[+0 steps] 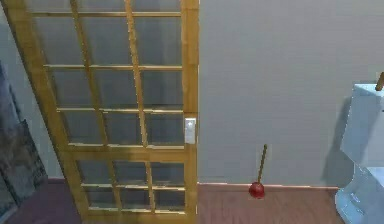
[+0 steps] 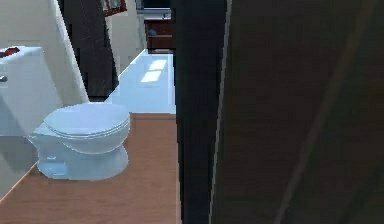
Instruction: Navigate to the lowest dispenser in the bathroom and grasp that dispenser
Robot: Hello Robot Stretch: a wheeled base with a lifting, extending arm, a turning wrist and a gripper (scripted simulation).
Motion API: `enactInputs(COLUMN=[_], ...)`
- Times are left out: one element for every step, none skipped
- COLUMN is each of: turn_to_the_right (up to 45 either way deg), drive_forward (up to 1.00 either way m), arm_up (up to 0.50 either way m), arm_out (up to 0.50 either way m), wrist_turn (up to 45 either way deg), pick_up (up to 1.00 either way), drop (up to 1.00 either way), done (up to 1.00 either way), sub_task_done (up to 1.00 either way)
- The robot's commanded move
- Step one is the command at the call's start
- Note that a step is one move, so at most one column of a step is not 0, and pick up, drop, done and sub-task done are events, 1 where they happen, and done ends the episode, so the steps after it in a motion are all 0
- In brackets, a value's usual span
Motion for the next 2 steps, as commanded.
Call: enactInputs(turn_to_the_right=[0.0, 45.0], drive_forward=[0.3, 0.0], arm_up=[0.0, 0.0], arm_out=[0.0, 0.0], wrist_turn=[0.0, 0.0], pick_up=[0.0, 0.0], drop=[0.0, 0.0], done=[0.0, 0.0], sub_task_done=[0.0, 0.0])
